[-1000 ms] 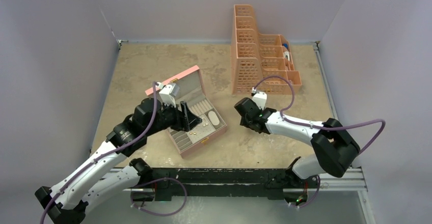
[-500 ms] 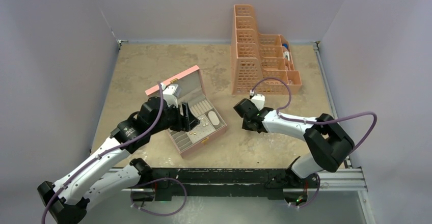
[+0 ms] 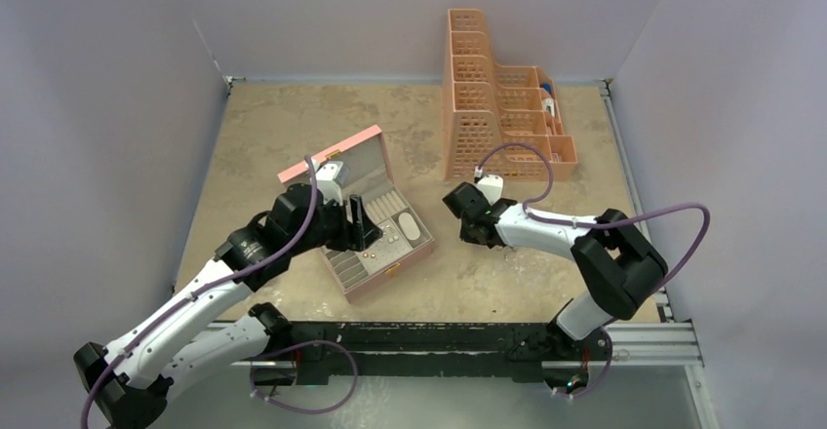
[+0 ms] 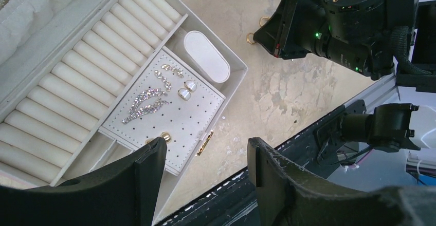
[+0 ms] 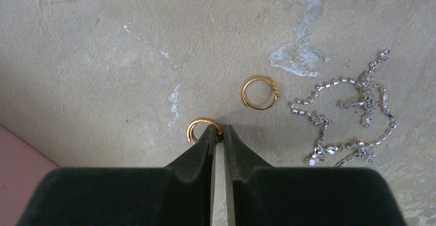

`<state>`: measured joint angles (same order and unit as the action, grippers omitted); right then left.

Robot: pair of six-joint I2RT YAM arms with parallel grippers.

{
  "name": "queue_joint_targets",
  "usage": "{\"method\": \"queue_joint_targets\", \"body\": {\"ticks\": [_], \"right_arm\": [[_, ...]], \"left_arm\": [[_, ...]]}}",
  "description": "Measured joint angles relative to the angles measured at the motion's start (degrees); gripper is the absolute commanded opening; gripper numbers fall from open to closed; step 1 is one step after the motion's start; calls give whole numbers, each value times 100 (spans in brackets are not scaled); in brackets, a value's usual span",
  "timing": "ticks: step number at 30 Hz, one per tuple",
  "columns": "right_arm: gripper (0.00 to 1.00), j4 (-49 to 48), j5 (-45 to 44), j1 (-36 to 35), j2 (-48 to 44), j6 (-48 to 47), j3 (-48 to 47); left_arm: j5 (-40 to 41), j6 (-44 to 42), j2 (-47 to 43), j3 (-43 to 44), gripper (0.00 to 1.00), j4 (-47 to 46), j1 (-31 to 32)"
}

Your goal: Organize the mixed jewelry

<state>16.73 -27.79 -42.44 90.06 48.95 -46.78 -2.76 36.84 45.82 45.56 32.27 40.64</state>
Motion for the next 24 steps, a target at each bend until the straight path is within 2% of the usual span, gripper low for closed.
{"method": "queue_joint_targets", "body": {"ticks": [4, 9, 15, 20, 24], "right_arm": [[0, 0, 2, 15, -20, -4, 7], [0, -2, 24, 20, -238, 7, 122], [0, -223, 31, 20, -1110, -17, 343], [0, -1069, 330, 20, -2317, -289, 697], [0, -1958, 944, 4, -3038, -503, 887]], "left_arm": [[-7, 0, 55, 17, 58, -2, 0], [-157, 20, 85, 37, 58, -33, 0], [-483, 166, 273, 37, 56, -319, 0], [-866, 448, 761, 74, 55, -782, 0], [-1191, 994, 1279, 153, 59, -1364, 0]]}}
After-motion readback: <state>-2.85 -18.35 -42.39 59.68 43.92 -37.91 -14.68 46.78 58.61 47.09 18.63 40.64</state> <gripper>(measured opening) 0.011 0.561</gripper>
